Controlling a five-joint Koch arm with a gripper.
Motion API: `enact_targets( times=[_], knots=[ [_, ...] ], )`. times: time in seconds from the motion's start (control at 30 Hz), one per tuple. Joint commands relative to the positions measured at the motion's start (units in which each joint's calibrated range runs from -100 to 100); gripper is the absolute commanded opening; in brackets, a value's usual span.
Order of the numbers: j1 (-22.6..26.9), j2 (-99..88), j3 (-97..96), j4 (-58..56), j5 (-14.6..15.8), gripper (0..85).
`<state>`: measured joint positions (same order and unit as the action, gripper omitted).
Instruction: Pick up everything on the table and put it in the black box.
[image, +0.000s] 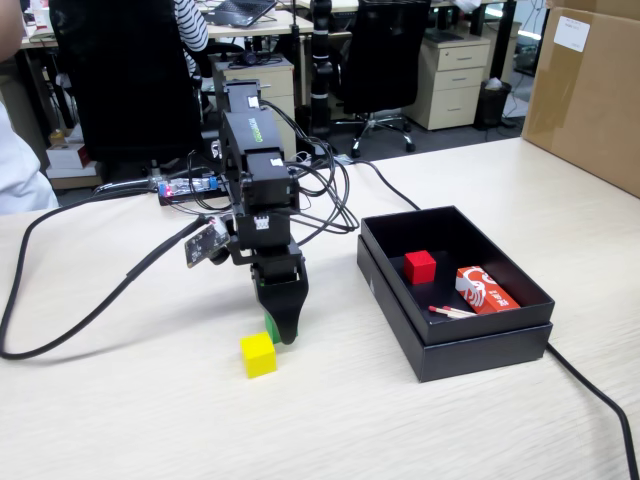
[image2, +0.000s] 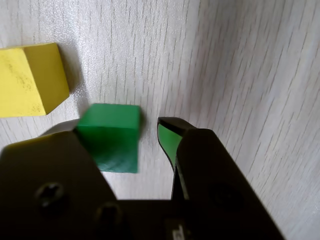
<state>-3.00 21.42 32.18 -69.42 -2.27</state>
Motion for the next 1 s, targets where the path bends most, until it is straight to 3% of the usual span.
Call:
enact_targets(
  times=[0.0,0.07,0.4,0.7,0.97],
  knots=[
    [-0.34,-1.06,5.54,-0.17,0.2,13.0],
    [-0.39,-1.17,6.26,-0.17,0.54,0.8],
    [1.32,-19.99,0.46,-0.17,0.98,0.9],
    [10.5,-42.14,-4.07,-0.17,4.49,0.9],
    [19.93,-33.53,3.0,-0.17,8.64,0.9]
  ],
)
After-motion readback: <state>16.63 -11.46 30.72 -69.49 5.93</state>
